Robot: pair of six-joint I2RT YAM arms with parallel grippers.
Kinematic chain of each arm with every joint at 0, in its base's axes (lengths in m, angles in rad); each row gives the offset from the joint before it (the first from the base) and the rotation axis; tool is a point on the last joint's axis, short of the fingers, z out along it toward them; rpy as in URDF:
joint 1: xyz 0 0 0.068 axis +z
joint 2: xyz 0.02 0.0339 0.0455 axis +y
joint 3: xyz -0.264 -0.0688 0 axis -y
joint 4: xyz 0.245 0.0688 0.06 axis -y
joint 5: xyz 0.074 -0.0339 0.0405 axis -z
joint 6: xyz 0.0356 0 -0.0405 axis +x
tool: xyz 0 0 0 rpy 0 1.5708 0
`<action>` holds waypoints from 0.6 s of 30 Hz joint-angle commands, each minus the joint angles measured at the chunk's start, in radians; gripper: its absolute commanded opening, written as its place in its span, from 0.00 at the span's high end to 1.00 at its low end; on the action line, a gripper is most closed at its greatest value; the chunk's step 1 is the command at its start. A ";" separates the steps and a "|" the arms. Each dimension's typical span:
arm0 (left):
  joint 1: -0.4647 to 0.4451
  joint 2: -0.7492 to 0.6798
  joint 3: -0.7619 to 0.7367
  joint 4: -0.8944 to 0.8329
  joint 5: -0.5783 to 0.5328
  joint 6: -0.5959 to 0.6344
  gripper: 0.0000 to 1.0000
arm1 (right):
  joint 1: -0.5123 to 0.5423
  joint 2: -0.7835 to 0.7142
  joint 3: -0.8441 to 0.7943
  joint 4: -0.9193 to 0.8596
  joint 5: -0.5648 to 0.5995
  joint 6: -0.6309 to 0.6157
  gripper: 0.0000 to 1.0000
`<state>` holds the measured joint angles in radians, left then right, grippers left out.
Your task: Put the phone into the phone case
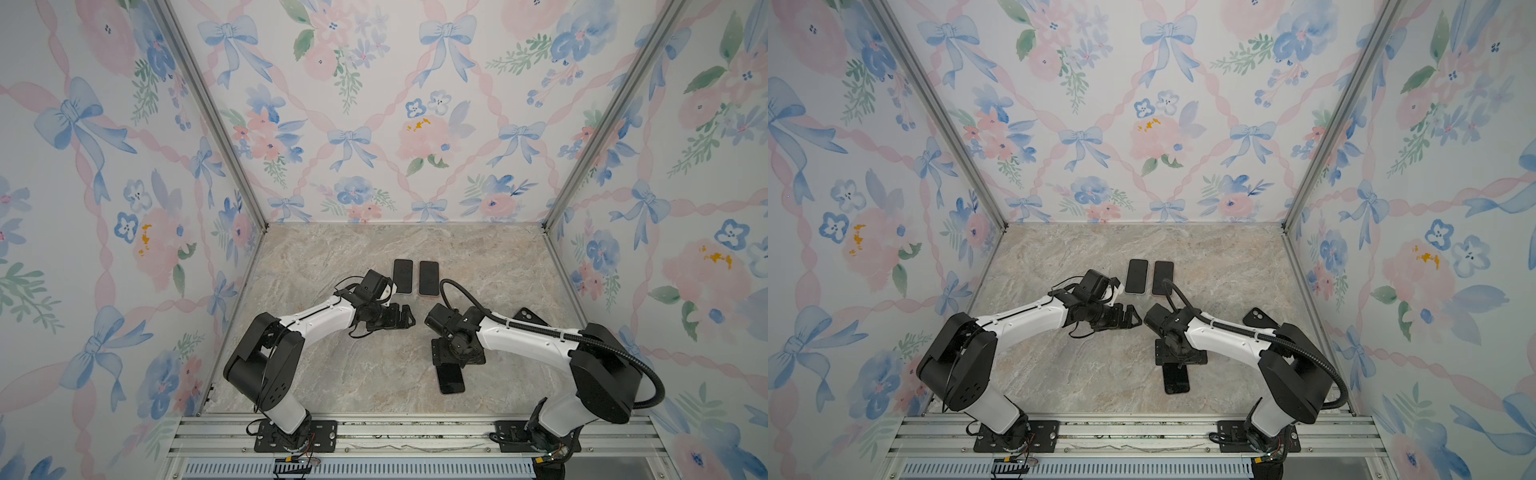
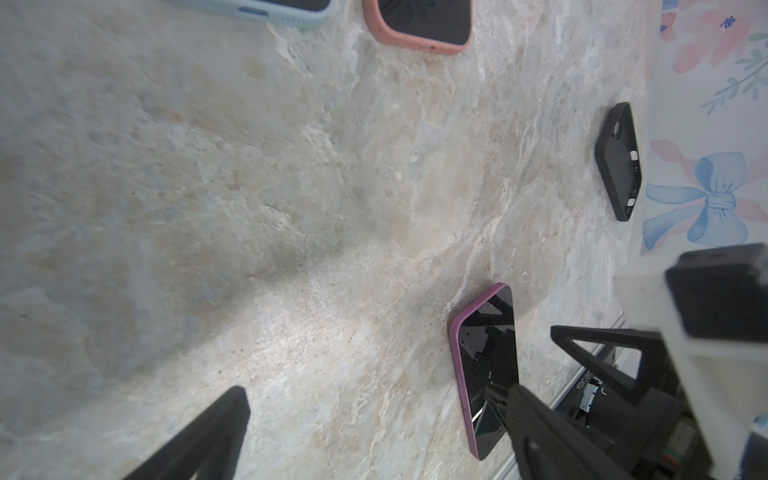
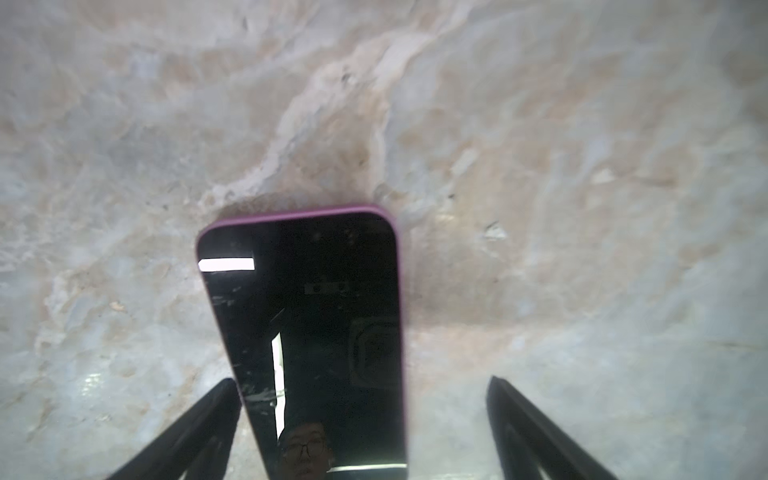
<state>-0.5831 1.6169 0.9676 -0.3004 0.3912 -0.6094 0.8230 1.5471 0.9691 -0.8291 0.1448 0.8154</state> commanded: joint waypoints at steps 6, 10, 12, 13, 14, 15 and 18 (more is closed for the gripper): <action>-0.003 0.004 0.014 0.013 0.034 0.020 0.02 | -0.476 -0.107 -0.016 0.024 0.084 -0.280 0.07; -0.006 0.013 0.016 0.017 0.037 0.016 0.02 | -0.762 -0.080 -0.020 0.159 -0.028 -0.365 0.08; -0.006 0.018 0.020 0.018 0.041 0.016 0.02 | -0.859 -0.049 -0.019 0.218 -0.067 -0.381 0.08; -0.006 0.020 0.021 0.018 0.043 0.017 0.02 | -0.903 -0.027 -0.014 0.239 -0.079 -0.389 0.08; -0.007 0.022 0.022 0.019 0.044 0.017 0.02 | -0.933 -0.006 -0.010 0.256 -0.082 -0.394 0.08; -0.007 0.025 0.023 0.020 0.046 0.016 0.02 | -0.969 0.021 -0.007 0.270 -0.087 -0.395 0.08; -0.007 0.028 0.023 0.019 0.048 0.019 0.02 | -1.051 0.081 -0.024 0.317 -0.149 -0.383 0.07</action>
<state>-0.5858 1.6279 0.9741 -0.2848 0.4225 -0.6090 -0.1818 1.5852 0.9615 -0.5743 0.0746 0.4587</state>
